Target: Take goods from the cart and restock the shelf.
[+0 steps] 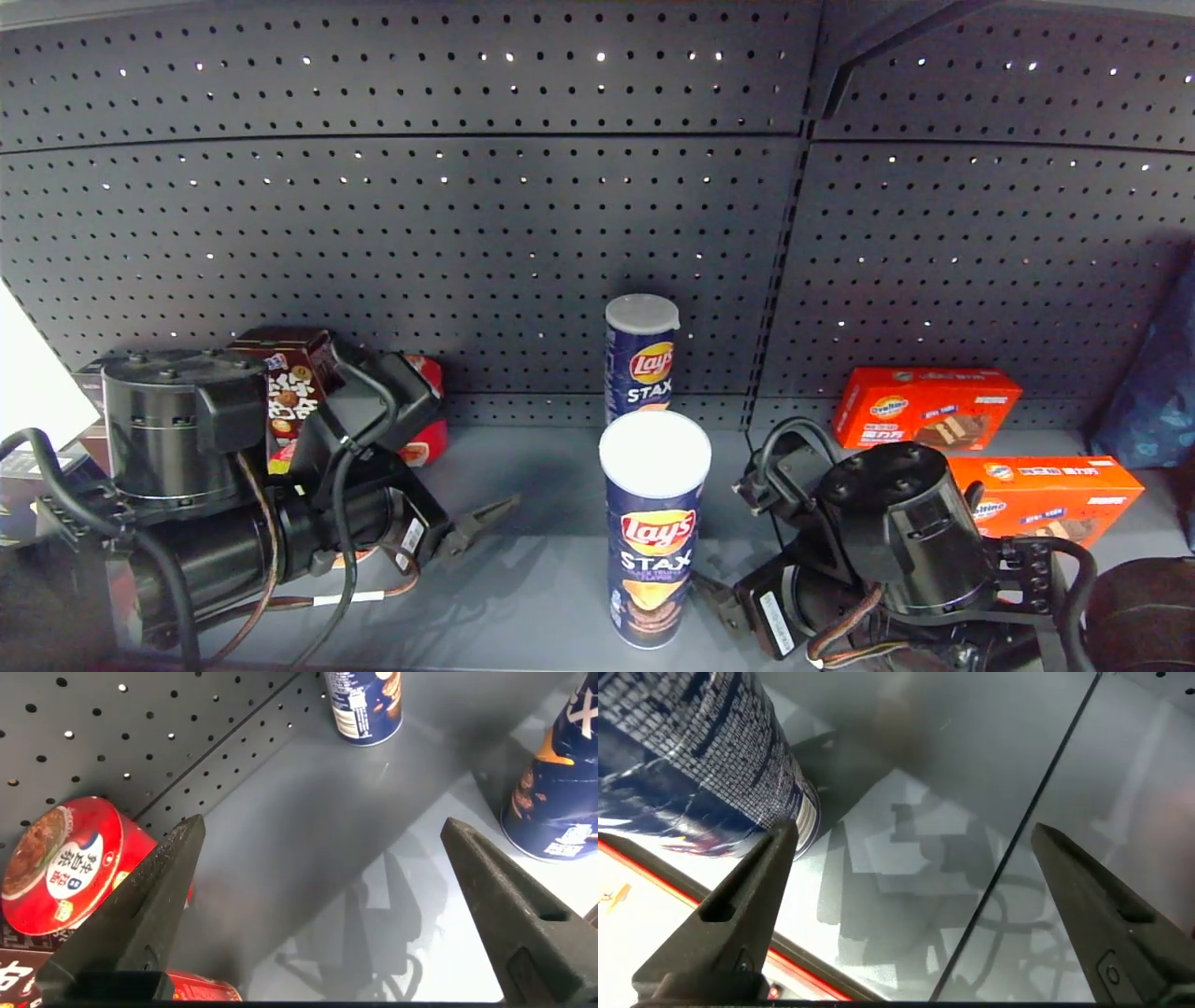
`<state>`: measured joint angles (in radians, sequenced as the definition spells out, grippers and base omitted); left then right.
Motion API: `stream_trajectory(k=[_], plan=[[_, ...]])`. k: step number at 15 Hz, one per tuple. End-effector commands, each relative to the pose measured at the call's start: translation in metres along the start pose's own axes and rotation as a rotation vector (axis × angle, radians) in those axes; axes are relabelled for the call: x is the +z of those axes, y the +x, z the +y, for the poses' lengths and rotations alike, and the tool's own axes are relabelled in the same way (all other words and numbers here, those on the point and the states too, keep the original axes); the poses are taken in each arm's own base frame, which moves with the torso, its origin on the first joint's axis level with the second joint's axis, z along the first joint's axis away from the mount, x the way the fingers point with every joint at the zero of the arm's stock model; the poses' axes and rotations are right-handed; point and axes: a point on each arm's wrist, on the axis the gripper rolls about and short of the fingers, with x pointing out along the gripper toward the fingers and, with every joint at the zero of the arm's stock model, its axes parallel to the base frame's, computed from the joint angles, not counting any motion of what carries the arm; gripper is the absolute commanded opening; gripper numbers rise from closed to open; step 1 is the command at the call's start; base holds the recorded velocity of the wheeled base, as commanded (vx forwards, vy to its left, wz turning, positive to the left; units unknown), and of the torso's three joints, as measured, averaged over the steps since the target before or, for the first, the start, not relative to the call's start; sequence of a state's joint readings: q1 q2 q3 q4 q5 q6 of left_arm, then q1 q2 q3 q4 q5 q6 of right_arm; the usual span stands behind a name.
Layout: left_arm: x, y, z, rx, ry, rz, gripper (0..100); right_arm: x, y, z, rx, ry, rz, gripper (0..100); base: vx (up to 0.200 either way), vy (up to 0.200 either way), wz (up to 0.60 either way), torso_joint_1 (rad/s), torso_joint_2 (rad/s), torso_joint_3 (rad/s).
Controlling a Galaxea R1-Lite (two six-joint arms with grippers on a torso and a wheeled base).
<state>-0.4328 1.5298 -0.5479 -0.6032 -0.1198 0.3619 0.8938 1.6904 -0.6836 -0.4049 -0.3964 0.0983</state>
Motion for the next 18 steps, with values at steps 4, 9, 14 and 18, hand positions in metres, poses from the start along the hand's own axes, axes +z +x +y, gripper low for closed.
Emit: stream_trajectory(k=[4,9,14,18], plan=[[0.0000,0.0007,0.0001,0.000,0.000,0.000,100,-0.0003,-0.0002,0.0005,0.002,-0.002,0.001,100,0.000,0.000,0.00,0.000,0.00,0.000],[-0.0012,0.0004,-0.0003,0.000,0.000,0.002,100,-0.0022,0.0019,0.0049,0.012,-0.012,0.009,100,0.000,0.000,0.00,0.000,0.00,0.000],[-0.0014,0.0008,0.0000,0.001,-0.001,0.002,100,-0.0020,0.0029,0.0068,0.015,-0.015,0.010,100,0.000,0.000,0.00,0.000,0.00,0.000],[-0.0012,0.0004,0.0000,0.000,-0.001,0.000,100,-0.0030,0.0035,0.0065,0.014,-0.014,0.013,100,0.000,0.000,0.00,0.000,0.00,0.000]])
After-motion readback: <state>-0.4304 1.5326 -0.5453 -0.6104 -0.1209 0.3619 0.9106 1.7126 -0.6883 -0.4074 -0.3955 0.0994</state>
